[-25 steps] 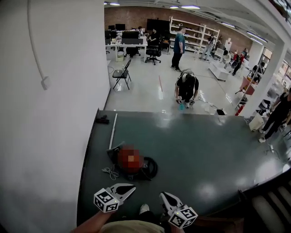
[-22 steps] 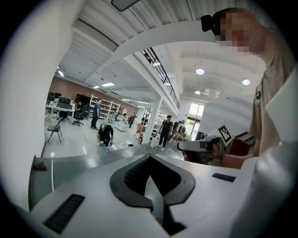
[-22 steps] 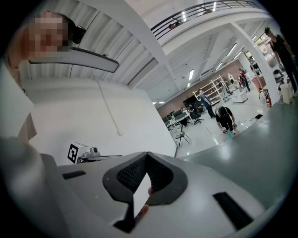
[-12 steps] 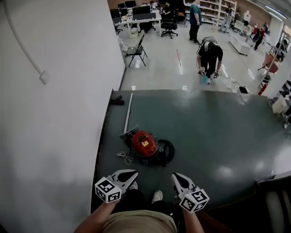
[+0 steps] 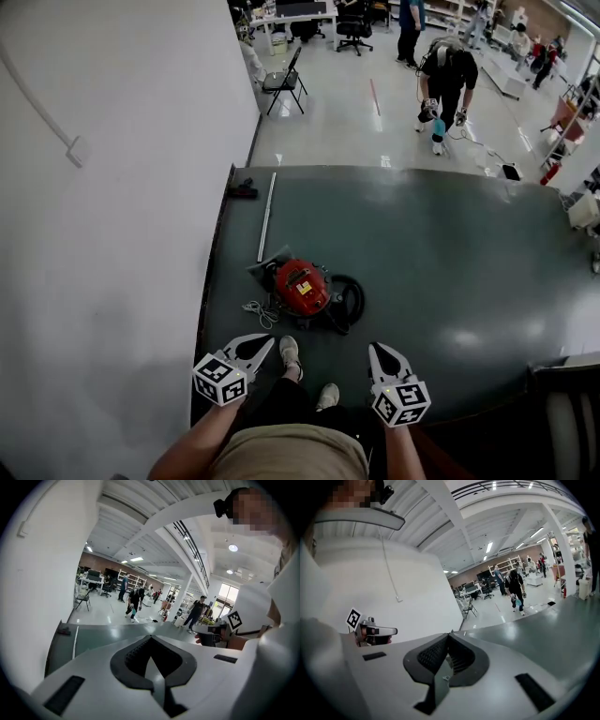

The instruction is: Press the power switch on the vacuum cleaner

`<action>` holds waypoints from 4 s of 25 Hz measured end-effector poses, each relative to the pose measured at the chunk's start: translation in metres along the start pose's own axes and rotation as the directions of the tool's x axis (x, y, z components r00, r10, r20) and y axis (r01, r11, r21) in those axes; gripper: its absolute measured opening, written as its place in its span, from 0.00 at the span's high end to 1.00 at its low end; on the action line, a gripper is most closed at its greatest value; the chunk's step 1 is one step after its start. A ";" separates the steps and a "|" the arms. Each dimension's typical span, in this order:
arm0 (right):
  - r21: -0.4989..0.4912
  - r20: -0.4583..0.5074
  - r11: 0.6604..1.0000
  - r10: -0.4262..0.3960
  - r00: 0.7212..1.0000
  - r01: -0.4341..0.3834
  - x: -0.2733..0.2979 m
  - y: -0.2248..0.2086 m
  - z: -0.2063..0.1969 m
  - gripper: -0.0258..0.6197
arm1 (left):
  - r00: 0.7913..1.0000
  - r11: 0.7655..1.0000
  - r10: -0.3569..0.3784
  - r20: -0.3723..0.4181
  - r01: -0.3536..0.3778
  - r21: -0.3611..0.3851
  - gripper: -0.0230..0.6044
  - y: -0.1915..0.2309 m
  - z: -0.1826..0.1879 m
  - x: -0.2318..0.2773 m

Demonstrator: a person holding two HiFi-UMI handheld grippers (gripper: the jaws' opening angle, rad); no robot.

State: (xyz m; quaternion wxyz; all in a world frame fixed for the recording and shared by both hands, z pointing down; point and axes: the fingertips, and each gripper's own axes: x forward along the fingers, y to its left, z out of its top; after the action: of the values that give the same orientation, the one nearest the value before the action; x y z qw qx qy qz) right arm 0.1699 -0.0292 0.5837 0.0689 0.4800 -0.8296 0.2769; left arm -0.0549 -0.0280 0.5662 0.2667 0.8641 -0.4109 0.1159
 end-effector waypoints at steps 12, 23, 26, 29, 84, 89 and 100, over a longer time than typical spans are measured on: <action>-0.199 -0.214 0.979 -0.076 0.974 0.033 0.140 0.023 -0.013 0.95 | 0.991 0.997 -0.066 -0.115 0.071 0.041 0.96 0.130 0.008 0.056; -0.374 -0.357 0.926 -0.187 0.915 0.043 0.255 0.015 -0.043 0.95 | 0.966 0.973 -0.159 -0.202 0.188 0.135 0.96 0.235 0.037 0.121; -0.347 -0.406 0.936 -0.209 0.889 0.062 0.279 0.003 -0.071 0.95 | 0.949 0.966 -0.174 -0.262 0.216 0.140 0.96 0.248 0.009 0.140; -0.327 -0.466 0.944 -0.203 0.861 0.046 0.306 -0.013 -0.109 0.95 | 0.947 0.979 -0.154 -0.281 0.186 0.088 0.96 0.264 -0.018 0.154; -0.270 -0.706 0.962 -0.234 0.668 0.051 0.557 -0.183 -0.431 0.95 | 0.856 0.991 -0.120 -0.502 0.136 -0.005 0.96 0.368 -0.222 0.306; -0.247 -0.619 0.968 -0.185 0.764 0.034 0.519 -0.145 -0.363 0.95 | 0.889 0.996 -0.084 -0.450 0.093 -0.002 0.96 0.360 -0.172 0.278; -0.213 -0.373 0.975 -0.029 0.928 -0.055 0.432 -0.057 -0.129 0.95 | 0.953 0.994 -0.092 -0.289 0.106 0.032 0.96 0.293 -0.033 0.206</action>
State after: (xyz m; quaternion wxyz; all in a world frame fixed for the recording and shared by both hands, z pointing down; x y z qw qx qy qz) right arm -0.0307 -0.3111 0.8785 0.2762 0.4023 -0.8300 0.2702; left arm -0.1495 -0.2957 0.7867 0.3088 0.8635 -0.3212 0.2362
